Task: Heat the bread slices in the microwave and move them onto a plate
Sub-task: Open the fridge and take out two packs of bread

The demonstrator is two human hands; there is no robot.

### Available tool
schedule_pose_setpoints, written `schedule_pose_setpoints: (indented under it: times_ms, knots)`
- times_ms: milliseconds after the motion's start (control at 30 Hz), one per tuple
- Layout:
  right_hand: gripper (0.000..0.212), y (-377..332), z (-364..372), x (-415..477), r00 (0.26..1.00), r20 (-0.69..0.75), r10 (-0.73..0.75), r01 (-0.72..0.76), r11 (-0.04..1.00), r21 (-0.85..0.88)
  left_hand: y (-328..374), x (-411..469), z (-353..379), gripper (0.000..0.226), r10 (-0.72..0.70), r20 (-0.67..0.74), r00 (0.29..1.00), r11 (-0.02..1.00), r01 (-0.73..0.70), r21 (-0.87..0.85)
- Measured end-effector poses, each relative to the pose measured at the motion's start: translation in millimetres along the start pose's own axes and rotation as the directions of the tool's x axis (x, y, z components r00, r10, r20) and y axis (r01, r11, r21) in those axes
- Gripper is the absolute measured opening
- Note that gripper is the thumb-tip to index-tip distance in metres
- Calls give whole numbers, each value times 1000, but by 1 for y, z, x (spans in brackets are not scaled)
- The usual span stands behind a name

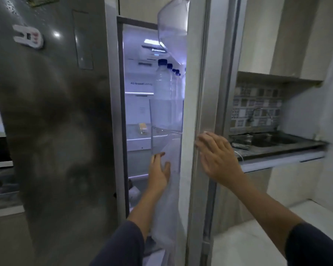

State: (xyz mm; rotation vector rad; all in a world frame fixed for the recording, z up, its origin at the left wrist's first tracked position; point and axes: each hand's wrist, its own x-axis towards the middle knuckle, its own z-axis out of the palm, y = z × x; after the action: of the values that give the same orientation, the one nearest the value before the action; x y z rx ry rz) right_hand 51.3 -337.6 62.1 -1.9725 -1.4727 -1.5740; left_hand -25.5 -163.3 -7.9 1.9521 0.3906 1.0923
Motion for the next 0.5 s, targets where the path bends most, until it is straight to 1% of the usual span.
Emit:
schedule_pose_setpoints:
  times_ms: [100, 167, 267, 367, 500]
  knots:
    - [37, 9, -11, 0, 998, 61, 21, -17, 997, -79, 16, 17, 16, 37, 8, -134, 991, 998, -16, -53]
    - [38, 14, -11, -5, 995, 80, 62, -54, 993, -105, 30, 28, 24, 33, 9, -165, 986, 994, -27, -107]
    - [39, 30, -10, -7, 992, 72, 99, -90, 989, -119, 54, 38, 42, 30, 47, -123, 991, 976, -71, -205]
    - [39, 53, -12, -4, 995, -16, 103, -104, 991, -86, 76, 50, 64, 33, 126, -89, 988, 951, -146, -272]
    - [38, 86, -15, -1, 983, -149, 110, -121, 990, -66, 102, 66, 94, 52, 208, -1, 978, 943, -200, -267]
